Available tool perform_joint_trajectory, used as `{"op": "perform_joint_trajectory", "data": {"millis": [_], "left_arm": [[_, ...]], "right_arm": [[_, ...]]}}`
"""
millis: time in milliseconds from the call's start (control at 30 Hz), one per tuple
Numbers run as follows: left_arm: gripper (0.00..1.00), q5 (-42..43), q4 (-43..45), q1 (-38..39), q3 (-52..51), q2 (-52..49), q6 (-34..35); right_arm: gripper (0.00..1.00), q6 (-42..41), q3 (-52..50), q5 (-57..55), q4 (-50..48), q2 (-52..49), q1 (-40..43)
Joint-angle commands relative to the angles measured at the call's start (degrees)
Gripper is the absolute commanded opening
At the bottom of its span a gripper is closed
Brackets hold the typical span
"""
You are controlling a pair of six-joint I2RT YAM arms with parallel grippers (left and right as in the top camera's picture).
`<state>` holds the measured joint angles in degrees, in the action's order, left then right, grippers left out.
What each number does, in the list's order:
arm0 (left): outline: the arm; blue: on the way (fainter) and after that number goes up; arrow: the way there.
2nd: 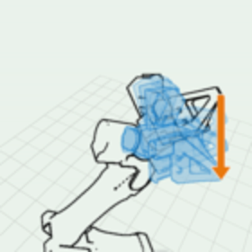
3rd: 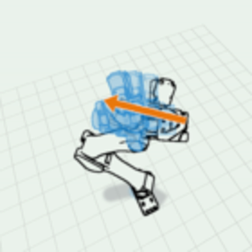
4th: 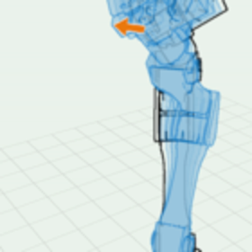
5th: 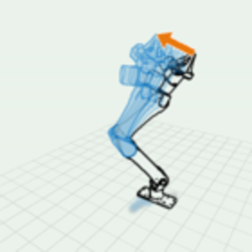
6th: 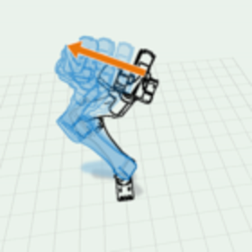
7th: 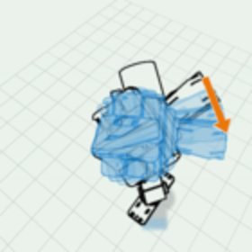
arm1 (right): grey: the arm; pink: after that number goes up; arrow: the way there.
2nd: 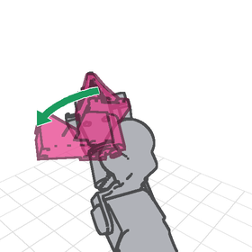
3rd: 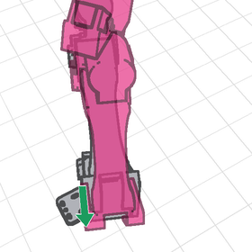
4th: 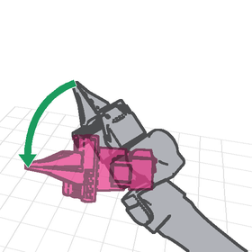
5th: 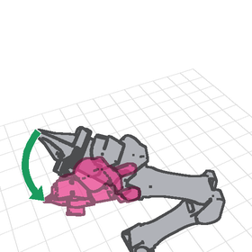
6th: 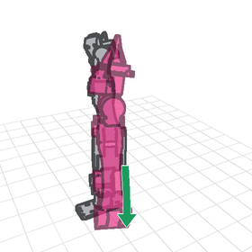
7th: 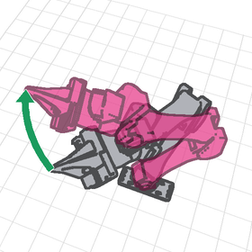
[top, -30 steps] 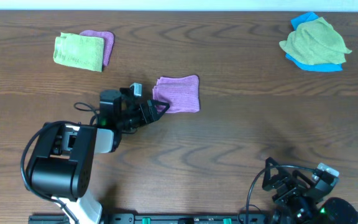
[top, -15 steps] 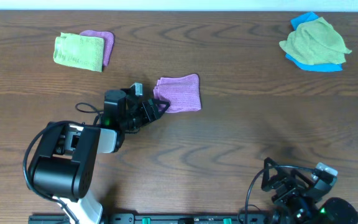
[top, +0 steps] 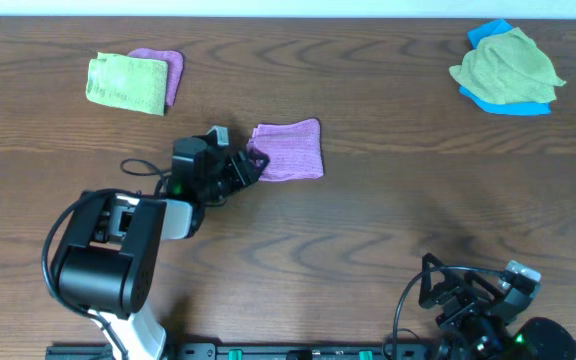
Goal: Fold the cloth
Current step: 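Lift the pink square with the left gripper and carry it to the green cloth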
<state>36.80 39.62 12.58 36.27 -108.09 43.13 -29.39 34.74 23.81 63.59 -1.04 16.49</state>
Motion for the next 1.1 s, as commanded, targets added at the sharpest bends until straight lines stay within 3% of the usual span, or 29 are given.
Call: {"op": "perform_joint_trajectory", "data": {"millis": [0, 167, 200, 233, 300, 333, 633, 1067], "left_arm": [[0.58, -1.42, -0.55, 2.62, 1.46, -2.6, 1.6], [0.57, -1.42, 0.04, 3.96, 1.95, -4.11, 2.38], [0.48, -1.42, 0.0, 3.96, 1.95, -4.37, 2.38], [0.25, -1.46, -0.02, 3.96, 1.95, -4.61, 2.6], [0.09, -1.6, 0.07, 3.96, 1.97, -5.11, 3.65], [0.06, -1.66, 0.02, 3.96, 1.97, -5.25, 3.69], [0.06, -0.42, 0.13, 3.34, 2.8, -5.55, 3.1], [0.06, 10.56, 1.11, -1.4, 12.13, -5.35, 2.29]], "right_arm": [[0.99, -0.59, -0.07, 0.66, -0.39, 0.24, 0.33], [0.99, -0.61, -0.07, 0.68, -0.61, 0.24, 0.33], [0.99, -0.61, -0.07, 0.68, -0.61, 0.24, 0.33], [0.99, -0.61, -0.07, 0.68, -0.61, 0.24, 0.33], [0.99, -0.61, -0.07, 0.68, -0.61, 0.24, 0.33], [0.99, -0.61, -0.07, 0.68, -0.61, 0.24, 0.33], [0.99, -0.61, -0.07, 0.68, -0.61, 0.24, 0.33], [0.99, -0.59, -0.07, 0.61, -0.63, 0.24, 0.33]]}}
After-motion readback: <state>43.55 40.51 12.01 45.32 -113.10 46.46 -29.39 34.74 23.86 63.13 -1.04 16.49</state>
